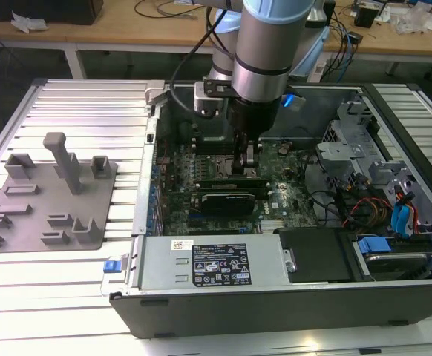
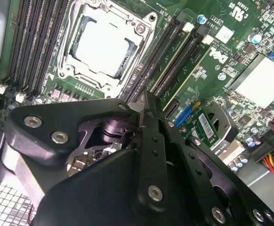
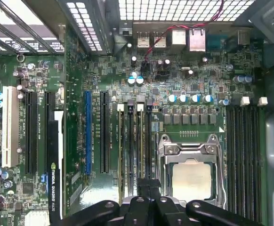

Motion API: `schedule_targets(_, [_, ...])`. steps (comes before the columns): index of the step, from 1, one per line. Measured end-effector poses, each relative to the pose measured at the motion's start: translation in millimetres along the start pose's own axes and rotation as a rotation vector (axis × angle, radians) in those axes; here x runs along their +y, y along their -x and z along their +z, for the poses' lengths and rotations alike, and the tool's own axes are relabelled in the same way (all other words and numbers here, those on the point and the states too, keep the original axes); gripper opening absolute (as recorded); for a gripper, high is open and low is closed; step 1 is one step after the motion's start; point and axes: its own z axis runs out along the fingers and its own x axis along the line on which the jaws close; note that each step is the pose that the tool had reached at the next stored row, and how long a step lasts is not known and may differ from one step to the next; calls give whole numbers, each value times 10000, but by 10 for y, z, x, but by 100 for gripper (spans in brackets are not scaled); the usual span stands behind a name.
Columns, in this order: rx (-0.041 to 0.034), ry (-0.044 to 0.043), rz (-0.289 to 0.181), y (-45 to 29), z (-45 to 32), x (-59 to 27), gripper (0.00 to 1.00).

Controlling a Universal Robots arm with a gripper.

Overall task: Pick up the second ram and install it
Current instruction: 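Press down the second ram until it locks into place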

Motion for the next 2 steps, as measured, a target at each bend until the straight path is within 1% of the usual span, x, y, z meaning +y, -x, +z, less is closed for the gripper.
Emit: schedule_targets(2, [-1,0,0,0,0,0,8])
